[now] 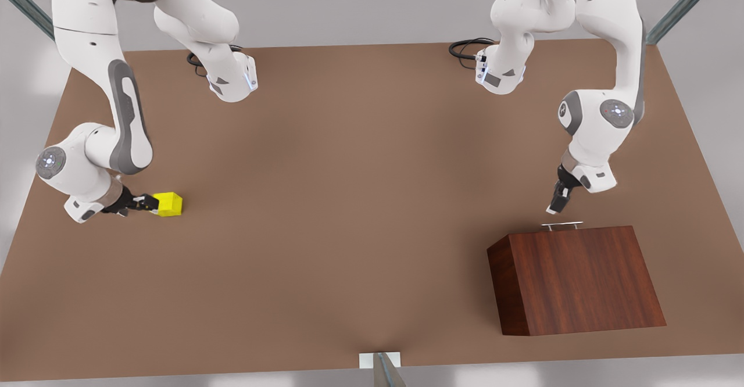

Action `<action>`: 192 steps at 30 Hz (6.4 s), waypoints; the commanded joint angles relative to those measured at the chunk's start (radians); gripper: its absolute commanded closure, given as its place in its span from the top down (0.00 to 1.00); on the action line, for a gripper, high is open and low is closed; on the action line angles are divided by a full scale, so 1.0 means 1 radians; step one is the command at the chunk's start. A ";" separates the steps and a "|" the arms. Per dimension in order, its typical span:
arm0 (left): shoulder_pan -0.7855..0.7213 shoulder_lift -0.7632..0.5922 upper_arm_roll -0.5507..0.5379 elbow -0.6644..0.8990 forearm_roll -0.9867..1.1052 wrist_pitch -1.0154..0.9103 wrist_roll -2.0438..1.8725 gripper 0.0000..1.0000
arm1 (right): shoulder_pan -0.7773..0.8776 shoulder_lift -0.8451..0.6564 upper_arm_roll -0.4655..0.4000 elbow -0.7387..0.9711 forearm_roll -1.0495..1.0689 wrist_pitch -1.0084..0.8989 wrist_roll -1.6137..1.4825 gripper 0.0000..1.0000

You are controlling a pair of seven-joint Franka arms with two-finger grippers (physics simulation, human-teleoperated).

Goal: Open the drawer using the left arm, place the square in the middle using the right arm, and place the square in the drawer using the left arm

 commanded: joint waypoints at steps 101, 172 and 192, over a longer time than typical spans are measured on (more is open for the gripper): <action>-0.422 0.471 -0.231 0.837 0.125 -0.645 1.040 1.00 | 0.320 -0.082 -0.087 0.508 -0.064 -0.709 0.320 1.00; -0.507 0.358 0.216 0.826 0.016 -0.910 1.776 0.71 | 0.313 -0.047 -0.098 0.680 -0.034 -0.723 0.266 1.00; -0.378 0.415 0.397 0.825 0.011 -1.020 2.070 1.00 | 0.310 -0.045 -0.098 0.680 -0.034 -0.698 0.266 1.00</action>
